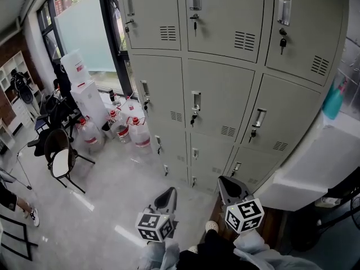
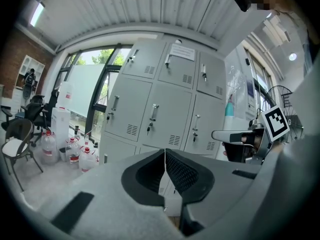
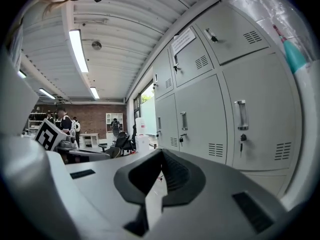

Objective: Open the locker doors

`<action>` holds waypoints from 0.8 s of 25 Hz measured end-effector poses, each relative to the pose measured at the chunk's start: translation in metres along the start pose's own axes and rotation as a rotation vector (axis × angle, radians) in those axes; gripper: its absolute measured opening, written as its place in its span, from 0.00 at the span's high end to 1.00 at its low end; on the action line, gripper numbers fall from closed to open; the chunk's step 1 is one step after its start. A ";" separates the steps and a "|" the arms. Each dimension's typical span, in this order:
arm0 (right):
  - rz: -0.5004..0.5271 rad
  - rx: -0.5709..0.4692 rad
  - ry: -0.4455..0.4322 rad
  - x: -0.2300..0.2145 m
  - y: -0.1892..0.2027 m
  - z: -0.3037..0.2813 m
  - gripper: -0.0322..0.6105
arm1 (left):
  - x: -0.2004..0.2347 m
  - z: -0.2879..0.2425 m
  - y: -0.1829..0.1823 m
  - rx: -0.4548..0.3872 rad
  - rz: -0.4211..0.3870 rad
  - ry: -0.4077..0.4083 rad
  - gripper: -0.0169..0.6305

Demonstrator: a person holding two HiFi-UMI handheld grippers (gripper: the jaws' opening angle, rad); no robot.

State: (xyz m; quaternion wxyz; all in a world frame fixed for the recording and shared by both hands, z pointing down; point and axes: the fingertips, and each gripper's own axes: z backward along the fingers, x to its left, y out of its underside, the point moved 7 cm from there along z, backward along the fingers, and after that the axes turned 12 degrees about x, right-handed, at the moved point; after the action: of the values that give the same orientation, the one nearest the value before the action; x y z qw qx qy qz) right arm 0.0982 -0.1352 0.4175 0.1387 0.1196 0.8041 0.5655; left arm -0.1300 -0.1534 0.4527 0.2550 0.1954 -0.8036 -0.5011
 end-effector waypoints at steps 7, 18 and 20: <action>0.018 0.013 -0.038 -0.030 -0.017 -0.032 0.95 | 0.003 -0.039 -0.021 -0.011 0.002 -0.013 0.96; 0.074 -0.002 -0.108 -0.069 -0.050 -0.080 0.95 | 0.013 -0.085 -0.052 -0.049 0.017 -0.067 0.96; 0.083 -0.006 -0.120 -0.074 -0.055 -0.089 0.95 | 0.016 -0.091 -0.056 -0.053 0.016 -0.080 0.96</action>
State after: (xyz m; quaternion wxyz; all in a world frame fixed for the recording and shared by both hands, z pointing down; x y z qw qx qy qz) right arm 0.1332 -0.2568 0.4007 0.1633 0.1862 0.7871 0.5649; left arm -0.0839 -0.2507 0.4386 0.2317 0.1618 -0.8013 -0.5274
